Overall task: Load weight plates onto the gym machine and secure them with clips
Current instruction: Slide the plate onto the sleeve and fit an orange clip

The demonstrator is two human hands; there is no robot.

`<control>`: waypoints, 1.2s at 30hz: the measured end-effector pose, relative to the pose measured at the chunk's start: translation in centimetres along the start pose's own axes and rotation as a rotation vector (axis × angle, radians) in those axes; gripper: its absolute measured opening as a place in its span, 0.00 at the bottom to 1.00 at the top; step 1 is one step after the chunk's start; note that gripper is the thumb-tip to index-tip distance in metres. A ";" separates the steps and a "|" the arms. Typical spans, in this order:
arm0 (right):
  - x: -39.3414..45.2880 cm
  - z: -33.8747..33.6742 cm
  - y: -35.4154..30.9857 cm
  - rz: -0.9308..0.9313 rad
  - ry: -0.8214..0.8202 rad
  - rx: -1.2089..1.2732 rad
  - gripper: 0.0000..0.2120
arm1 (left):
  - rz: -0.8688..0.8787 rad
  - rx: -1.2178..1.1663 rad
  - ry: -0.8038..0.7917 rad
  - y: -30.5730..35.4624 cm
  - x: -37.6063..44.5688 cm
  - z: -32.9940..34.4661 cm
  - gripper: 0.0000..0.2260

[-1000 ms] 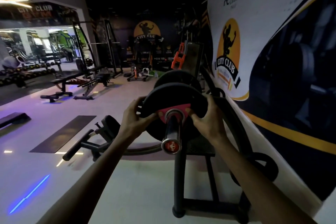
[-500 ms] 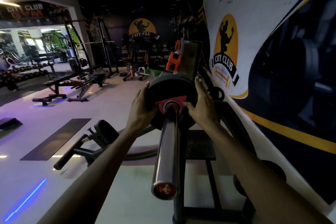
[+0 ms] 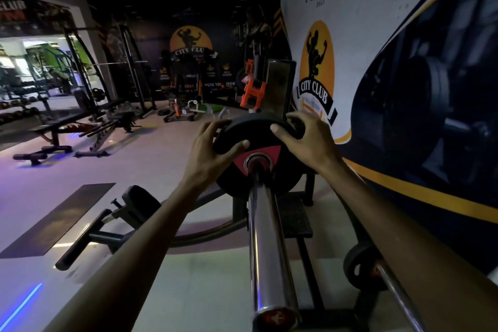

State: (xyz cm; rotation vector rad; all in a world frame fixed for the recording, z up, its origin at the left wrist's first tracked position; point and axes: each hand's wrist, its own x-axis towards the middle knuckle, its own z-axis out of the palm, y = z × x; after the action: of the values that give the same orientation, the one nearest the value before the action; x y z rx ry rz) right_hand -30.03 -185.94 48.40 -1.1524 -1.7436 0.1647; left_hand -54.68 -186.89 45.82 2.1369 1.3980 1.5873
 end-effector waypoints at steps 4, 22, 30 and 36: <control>3.7 -0.4 -1.0 -0.020 0.009 0.016 0.19 | 0.001 -0.021 0.027 0.2 0.7 -0.3 0.19; 17.6 8.4 -3.9 0.462 -0.063 -0.121 0.47 | -0.053 -0.104 -0.010 -1.2 1.6 -1.3 0.18; 18.5 9.3 -4.0 0.550 -0.012 -0.043 0.19 | -0.085 -0.119 -0.026 -0.9 1.0 -1.0 0.20; 19.3 8.5 -5.9 0.529 -0.116 0.120 0.17 | -0.081 -0.097 -0.031 -0.6 1.0 -1.0 0.20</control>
State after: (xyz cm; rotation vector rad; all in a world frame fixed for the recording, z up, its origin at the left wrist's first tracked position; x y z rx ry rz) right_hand -41.28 -171.31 60.17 -1.5160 -1.4674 0.6580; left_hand -55.83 -186.17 46.59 2.0156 1.3517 1.5518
